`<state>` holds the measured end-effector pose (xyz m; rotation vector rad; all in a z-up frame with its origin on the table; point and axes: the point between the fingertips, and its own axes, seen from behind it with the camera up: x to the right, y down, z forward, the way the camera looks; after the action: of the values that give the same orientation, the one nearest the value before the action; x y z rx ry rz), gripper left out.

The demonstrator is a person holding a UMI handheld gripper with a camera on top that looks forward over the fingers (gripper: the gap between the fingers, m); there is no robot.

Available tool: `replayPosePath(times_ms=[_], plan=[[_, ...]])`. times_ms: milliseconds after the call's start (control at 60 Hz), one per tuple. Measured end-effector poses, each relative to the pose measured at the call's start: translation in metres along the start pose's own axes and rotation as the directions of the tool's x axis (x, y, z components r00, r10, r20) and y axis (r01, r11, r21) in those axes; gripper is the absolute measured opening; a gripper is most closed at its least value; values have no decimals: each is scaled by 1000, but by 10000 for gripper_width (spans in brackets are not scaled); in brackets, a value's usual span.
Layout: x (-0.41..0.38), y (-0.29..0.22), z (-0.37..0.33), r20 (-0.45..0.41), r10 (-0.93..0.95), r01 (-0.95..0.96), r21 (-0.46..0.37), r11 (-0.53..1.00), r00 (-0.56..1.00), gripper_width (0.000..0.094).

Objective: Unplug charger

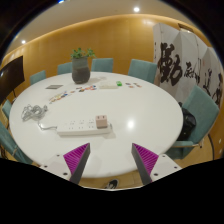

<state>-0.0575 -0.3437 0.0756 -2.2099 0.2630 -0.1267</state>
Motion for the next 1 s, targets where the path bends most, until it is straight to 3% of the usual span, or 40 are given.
replayPosePath(times_ms=[167, 317, 400, 467, 550, 700, 867, 1000], plan=[[-38, -35, 80, 45, 4, -8, 97, 995, 999, 870], [-46, -52, 134, 42, -6, 1, 123, 992, 999, 769], [-46, -52, 155, 42, -12, 7, 116, 993, 999, 631], [-37, -60, 158, 9, -18, 16, 154, 988, 1000, 352], [-38, -59, 159, 14, -19, 17, 154, 988, 1000, 321], [-39, -61, 161, 37, -45, 40, 130, 991, 998, 179], [-37, -66, 156, 39, 8, -11, 90, 996, 999, 166], [-33, -227, 66, 17, 25, -30, 458, 888, 1000, 159]])
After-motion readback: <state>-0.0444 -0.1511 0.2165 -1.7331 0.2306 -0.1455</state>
